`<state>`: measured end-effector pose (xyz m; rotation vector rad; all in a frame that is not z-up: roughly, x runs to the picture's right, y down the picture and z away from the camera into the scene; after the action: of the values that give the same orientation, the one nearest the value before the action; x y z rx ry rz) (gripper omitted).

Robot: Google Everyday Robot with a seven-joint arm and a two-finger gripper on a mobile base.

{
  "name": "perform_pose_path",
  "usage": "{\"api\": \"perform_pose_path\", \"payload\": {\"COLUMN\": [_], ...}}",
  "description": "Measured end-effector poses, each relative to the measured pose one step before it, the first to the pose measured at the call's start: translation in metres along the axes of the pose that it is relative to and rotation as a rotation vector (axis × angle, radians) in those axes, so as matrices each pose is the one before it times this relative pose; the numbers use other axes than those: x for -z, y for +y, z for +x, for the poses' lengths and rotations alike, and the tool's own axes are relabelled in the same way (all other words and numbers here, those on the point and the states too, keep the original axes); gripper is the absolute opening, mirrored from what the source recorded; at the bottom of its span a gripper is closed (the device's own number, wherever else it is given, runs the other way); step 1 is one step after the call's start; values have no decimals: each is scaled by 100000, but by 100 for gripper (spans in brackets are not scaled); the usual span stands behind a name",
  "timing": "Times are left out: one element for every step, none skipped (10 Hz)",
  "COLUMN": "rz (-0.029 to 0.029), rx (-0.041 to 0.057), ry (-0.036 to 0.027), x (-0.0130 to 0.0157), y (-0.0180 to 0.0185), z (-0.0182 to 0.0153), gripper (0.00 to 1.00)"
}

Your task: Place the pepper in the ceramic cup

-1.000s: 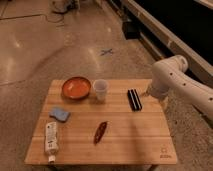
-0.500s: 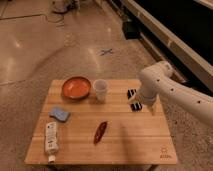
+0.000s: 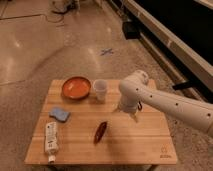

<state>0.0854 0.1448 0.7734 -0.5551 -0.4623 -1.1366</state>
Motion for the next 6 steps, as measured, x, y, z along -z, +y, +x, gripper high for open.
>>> {"api": "perform_pose_path", "payload": {"rz": [565, 431, 315, 128, -49, -152], "rx": [1051, 695, 573, -218, -236, -455], "ry": [-655, -386, -277, -347, -201, -418], "x": [-1009, -760, -1046, -770, -525, -688], "y": [-1186, -880, -1132, -585, -297, -341], "z": [-408, -274, -328, -311, -244, -411], "gripper": [80, 80, 80, 80, 80, 80]}}
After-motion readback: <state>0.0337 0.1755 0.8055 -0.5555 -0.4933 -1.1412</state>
